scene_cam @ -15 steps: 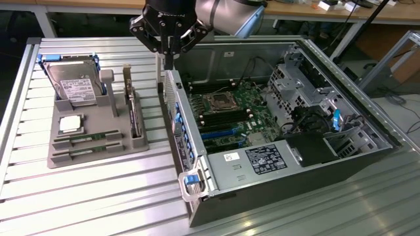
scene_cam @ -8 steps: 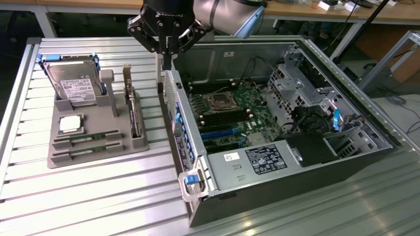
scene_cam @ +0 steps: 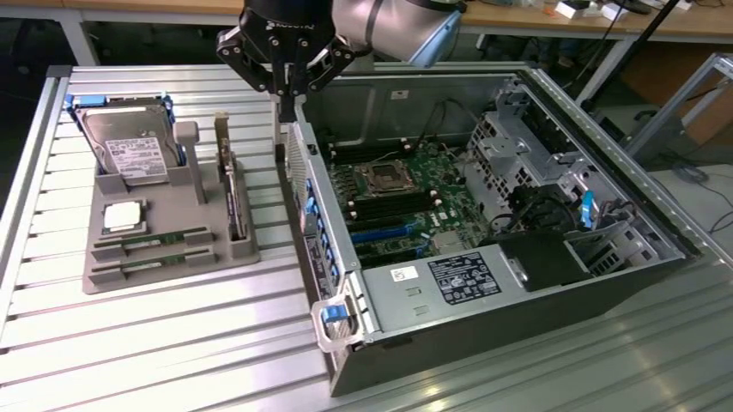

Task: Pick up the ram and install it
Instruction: 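Reach for the ram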

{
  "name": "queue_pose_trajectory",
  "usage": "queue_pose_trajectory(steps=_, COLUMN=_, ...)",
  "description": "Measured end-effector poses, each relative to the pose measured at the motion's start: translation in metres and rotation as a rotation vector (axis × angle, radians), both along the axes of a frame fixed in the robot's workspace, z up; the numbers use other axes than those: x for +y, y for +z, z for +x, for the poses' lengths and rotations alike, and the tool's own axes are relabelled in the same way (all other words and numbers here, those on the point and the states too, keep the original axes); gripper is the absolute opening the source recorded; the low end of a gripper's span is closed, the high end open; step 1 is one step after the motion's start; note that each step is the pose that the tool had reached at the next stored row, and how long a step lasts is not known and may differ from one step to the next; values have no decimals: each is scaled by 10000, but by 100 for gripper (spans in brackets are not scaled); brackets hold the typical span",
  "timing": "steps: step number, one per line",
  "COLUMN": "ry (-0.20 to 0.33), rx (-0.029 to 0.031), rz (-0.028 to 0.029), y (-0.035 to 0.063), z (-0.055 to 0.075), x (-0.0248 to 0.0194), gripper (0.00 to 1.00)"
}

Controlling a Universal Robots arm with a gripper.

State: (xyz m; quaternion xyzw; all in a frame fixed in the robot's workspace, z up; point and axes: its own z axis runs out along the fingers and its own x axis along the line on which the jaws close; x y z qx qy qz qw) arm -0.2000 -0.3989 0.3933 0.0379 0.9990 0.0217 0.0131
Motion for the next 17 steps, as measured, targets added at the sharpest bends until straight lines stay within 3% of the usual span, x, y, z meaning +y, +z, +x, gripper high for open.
queue_pose_trajectory(steps=17, ry=0, rx=1, rz=0, y=0, z=-106, x=0, gripper=10)
